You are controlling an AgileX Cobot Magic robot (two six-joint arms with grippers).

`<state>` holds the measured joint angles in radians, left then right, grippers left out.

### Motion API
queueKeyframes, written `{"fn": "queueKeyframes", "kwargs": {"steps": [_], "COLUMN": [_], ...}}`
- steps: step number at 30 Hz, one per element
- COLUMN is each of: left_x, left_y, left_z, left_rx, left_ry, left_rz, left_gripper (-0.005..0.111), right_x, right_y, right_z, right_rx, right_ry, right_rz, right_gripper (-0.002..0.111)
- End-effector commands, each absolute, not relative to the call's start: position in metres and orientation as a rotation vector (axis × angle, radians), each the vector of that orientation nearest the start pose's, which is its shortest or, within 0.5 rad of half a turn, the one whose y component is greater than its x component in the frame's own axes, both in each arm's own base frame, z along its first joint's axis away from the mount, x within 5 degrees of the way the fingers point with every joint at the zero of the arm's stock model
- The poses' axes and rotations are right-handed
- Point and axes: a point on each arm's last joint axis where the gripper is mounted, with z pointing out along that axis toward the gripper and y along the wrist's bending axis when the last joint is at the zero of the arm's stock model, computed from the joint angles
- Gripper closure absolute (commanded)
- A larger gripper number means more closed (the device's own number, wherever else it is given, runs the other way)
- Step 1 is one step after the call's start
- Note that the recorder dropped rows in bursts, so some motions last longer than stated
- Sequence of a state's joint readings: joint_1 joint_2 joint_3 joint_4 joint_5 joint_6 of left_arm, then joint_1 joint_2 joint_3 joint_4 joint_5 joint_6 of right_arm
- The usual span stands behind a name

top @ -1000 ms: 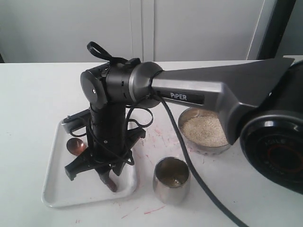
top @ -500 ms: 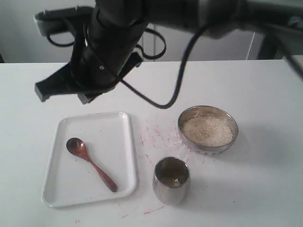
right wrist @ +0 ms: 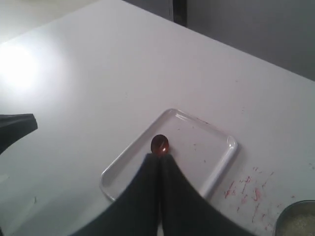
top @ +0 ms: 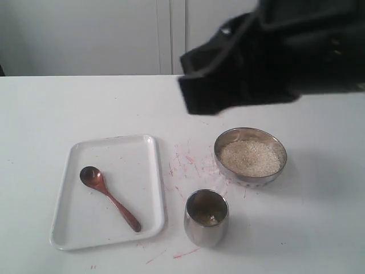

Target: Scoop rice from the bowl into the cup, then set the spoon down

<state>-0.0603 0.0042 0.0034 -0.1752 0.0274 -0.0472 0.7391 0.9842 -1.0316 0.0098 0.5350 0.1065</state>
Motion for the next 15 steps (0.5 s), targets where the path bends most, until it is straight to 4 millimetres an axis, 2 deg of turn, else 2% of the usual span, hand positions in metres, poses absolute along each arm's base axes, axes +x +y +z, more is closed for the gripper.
{"fn": "queueKeyframes", "kwargs": {"steps": [1, 7, 11, 15], "left_x": [0.056, 0.056, 0.056, 0.056], "left_y": [-0.004, -0.004, -0.004, -0.004], "left_z": [0.211, 0.211, 0.211, 0.211], "left_rx": [-0.126, -0.126, -0.126, -0.126], "left_ry": [1.506, 1.506, 1.506, 1.506], "left_rz": [-0.241, -0.241, -0.241, -0.241], "left_gripper": [0.092, 0.092, 0.092, 0.092], "right_x": [0.121, 0.088, 0.065, 0.057], "right_y": [0.110, 0.080, 0.059, 0.052], "right_z": [0.389, 0.359, 0.331, 0.310], "right_rx": [-0.573, -0.538, -0.433, -0.375], "right_ry": [1.787, 1.708, 1.588, 1.518], "right_rz": [0.598, 0.631, 0.730, 0.789], "right_gripper": [0.108, 0.108, 0.108, 0.108]}}
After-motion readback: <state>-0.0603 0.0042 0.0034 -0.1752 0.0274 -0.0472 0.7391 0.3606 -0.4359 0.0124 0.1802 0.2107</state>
